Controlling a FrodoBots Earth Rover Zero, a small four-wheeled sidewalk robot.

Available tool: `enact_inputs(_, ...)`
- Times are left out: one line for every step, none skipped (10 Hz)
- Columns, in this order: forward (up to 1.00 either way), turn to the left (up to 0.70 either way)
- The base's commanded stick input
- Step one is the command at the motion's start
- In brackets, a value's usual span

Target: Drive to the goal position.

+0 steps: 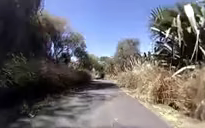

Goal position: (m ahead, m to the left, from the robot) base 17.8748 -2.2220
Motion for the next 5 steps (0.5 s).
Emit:
enact_inputs(0.85,0.0)
enact_inputs(0.85,0.0)
enact_inputs(0.85,0.0)
enact_inputs(0.85,0.0)
enact_inputs(0.85,0.0)
